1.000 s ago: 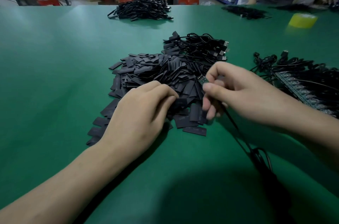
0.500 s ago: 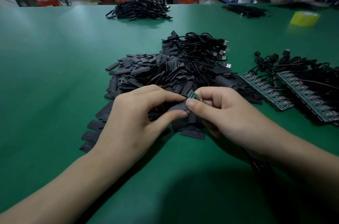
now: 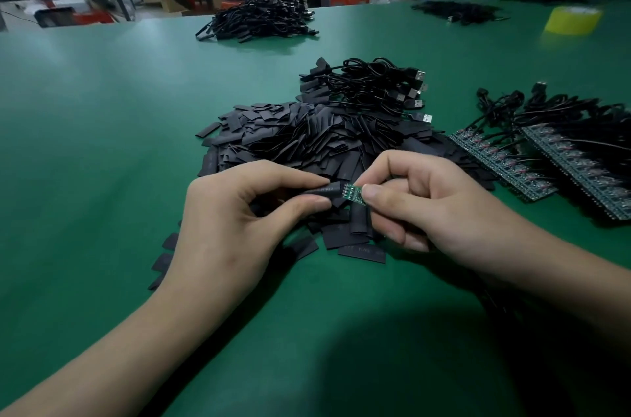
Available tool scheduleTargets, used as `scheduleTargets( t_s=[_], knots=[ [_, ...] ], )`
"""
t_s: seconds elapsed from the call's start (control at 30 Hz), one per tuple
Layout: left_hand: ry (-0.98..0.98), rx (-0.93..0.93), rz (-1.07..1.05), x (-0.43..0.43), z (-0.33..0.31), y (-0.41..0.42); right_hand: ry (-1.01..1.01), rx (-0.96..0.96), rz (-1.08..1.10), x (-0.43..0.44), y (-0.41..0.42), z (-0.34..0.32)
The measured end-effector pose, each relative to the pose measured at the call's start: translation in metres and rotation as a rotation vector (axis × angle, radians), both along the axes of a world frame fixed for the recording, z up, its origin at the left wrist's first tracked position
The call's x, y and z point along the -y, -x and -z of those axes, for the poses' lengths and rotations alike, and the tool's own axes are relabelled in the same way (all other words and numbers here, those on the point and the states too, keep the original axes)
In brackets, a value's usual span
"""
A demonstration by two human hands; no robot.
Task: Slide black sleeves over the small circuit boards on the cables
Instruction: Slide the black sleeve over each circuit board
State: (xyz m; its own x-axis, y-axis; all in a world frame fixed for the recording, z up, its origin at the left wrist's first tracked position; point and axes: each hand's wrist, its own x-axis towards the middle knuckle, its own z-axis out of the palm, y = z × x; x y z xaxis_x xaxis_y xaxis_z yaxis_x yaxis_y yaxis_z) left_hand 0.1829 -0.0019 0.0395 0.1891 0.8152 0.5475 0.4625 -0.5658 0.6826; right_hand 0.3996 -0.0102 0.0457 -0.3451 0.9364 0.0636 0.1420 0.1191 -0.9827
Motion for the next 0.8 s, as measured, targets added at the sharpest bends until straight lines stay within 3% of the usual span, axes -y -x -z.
scheduleTargets(
  t_s=[0.17,0.33,0.57,0.8],
  knots=[
    [-0.027,-0.042,0.016,0.0001,-0.0004,0.0008,0.025,0.001,-0.007,-0.0005,0.0002,-0.0001],
    [-0.078,-0.207,0.049,-0.0018,-0.0014,0.0048,-0.018,0.109,-0.015,-0.0002,0.0,0.0012],
    [-0.162,-0.299,0.038,-0.0013,-0.0009,0.0062,0.189,-0.074,-0.043,-0.0004,-0.0015,0.0032],
    [-0.018,-0.243,0.076,-0.0021,-0.0023,0.0045,-0.031,0.191,-0.036,0.0002,0.0009,0.0042]
  ],
)
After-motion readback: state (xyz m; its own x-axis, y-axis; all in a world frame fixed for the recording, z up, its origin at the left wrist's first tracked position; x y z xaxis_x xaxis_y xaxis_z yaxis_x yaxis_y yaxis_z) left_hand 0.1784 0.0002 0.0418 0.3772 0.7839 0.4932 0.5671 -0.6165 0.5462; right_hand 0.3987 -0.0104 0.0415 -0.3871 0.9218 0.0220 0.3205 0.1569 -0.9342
